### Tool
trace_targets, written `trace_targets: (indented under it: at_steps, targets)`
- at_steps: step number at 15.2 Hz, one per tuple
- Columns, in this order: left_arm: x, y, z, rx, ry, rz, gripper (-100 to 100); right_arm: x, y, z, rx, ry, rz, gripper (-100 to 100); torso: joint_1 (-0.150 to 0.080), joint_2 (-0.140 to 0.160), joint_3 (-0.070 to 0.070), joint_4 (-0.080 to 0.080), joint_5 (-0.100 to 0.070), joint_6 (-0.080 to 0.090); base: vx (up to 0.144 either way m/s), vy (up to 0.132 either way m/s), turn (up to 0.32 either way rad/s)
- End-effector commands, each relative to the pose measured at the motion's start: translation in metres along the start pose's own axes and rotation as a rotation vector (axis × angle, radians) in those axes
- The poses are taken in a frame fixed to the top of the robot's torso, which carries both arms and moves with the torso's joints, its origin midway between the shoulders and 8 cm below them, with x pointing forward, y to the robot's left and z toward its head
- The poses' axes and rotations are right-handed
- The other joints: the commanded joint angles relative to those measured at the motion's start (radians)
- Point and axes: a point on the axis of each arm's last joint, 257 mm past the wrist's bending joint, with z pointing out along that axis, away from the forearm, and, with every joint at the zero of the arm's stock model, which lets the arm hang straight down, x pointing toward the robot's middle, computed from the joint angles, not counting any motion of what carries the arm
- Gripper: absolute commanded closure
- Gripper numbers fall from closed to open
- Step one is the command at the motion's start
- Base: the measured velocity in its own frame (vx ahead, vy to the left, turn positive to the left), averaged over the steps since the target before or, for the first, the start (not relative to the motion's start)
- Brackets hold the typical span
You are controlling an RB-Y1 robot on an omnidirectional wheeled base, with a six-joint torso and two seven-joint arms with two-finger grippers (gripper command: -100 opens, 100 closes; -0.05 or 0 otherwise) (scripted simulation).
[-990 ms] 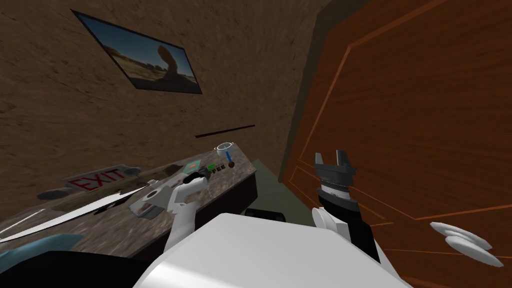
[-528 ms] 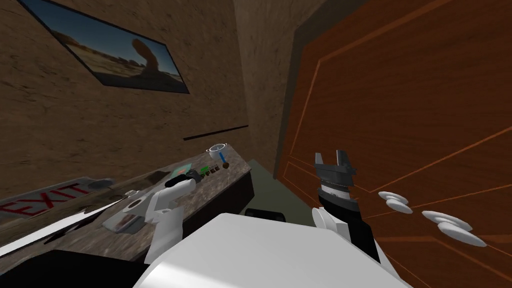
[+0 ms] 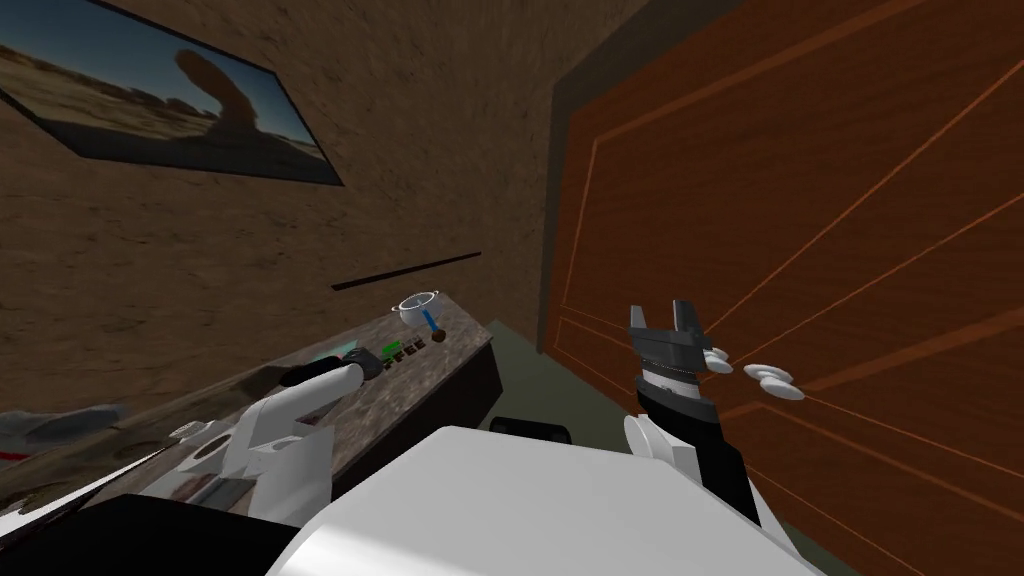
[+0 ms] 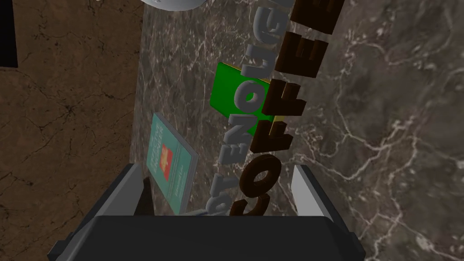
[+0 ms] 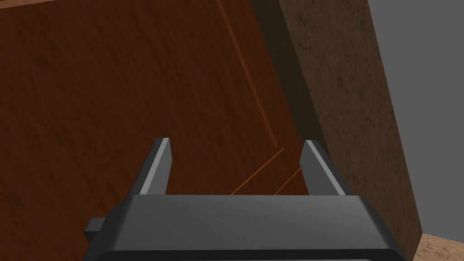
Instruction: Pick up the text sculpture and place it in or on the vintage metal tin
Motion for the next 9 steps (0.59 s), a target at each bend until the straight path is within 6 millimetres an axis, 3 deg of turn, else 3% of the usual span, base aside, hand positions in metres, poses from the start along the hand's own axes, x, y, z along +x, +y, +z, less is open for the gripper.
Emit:
trace_targets:
  at_steps: [1,3,9]
  targets:
    - [-0.017,-0.003,-0.006,-0.022,-0.021,-0.045,-100,0.000,0.000,0.000,0.000,0.000,0.000,0,0.000,0.000,0.000,0.000,0.000,0.000,-0.039,0.025,-0.223]
    - [-0.028,-0.004,-0.010,-0.040,-0.035,-0.075,-100,0.000,0.000,0.000,0.000,0.000,0.000,0,0.001,0.000,0.000,0.000,0.000,0.001,-0.051,0.043,-0.339]
    - [-0.059,-0.002,-0.024,-0.106,-0.079,-0.157,-100,0.000,0.000,0.000,0.000,0.000,0.000,0,0.003,-0.002,-0.001,0.000,0.001,0.000,-0.035,0.049,-0.220]
